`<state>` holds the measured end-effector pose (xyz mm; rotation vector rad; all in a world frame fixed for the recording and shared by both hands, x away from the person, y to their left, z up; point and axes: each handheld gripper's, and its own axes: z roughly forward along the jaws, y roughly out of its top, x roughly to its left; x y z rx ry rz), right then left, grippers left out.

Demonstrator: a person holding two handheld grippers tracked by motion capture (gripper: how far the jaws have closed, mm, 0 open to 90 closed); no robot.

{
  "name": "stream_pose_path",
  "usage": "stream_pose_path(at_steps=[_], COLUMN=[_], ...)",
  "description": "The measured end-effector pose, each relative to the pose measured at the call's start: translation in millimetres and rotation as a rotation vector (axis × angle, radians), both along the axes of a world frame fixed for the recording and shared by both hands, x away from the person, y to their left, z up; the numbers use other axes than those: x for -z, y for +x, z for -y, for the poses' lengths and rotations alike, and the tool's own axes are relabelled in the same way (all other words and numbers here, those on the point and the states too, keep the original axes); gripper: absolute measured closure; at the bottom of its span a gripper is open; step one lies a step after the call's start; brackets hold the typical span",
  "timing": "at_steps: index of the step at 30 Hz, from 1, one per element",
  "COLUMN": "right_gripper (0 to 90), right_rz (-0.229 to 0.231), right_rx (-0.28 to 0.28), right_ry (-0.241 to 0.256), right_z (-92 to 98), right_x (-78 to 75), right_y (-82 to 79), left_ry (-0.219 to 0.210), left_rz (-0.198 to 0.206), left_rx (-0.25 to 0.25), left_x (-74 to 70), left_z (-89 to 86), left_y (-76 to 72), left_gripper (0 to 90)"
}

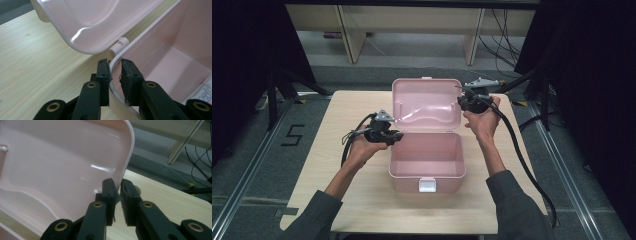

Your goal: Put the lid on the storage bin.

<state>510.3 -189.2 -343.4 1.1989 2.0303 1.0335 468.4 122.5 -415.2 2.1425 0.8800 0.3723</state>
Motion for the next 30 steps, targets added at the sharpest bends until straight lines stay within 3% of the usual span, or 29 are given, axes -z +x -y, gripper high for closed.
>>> stream_pose_path(at_steps=[2, 5, 9, 11, 13, 22, 23, 24, 25, 27, 28, 30], right_gripper=[82.9, 83.4, 83.7, 83.9, 84.1, 84.5, 84.7, 84.7, 84.7, 84.7, 84.7, 84.7], right_rz=[0.024, 0.027, 0.06, 0.074, 0.077, 0.125, 0.119, 0.149, 0.133, 0.157, 0.135, 0.153], right_rx=[-0.005, -0.003, -0.019, -0.034, -0.031, -0.075, -0.063, -0.069, -0.071, -0.078, -0.086, -0.077], right_ry=[-0.012, 0.026, 0.029, 0.005, 0.025, -0.002, 0.024, 0.007, 0.014, 0.006, 0.015, 0.015], right_z=[1.0, 1.3, 3.2, 5.5, 4.6, 8.3, 7.5, 8.6, 8.4, 9.4, 9.9, 10.8], right_x=[-1.8, -3.8, -6.5, -9.2, -9.1, -13.5, -14.0, -13.5, -14.5, -14.6, -15.2, -13.5], right_y=[-4.7, -11.7, -20.6, -24.4, -28.0, -45.6, -49.3, -49.2, -52.1, -54.7, -56.6, -57.7], left_ry=[-0.002, 0.001, -0.001, -0.001, -0.008, -0.027, -0.028, -0.029, -0.024, -0.026, -0.025, -0.021], left_rz=[-0.002, 0.001, -0.001, 0.0, 0.003, -0.002, 0.001, 0.003, 0.005, 0.008, 0.006, 0.006], left_rx=[-0.001, -0.001, -0.002, -0.003, -0.009, -0.017, -0.017, -0.017, -0.015, -0.018, -0.014, -0.01], left_x=[0.0, 0.0, 0.0, 0.0, 0.8, 1.4, 1.5, 1.7, 1.4, 1.7, 1.7, 1.7], left_z=[-0.2, 0.0, -0.2, -0.3, -0.6, -1.8, -2.0, -2.0, -1.9, -1.1, -0.8, -0.5], left_y=[0.1, 0.0, -0.1, -0.3, -0.7, -1.6, -1.8, -2.0, -2.2, -2.4, -2.0, -1.7], left_gripper=[76.4, 76.4, 76.4, 76.4, 76.2, 75.9, 75.8, 75.7, 75.6, 75.5, 75.4, 75.4])
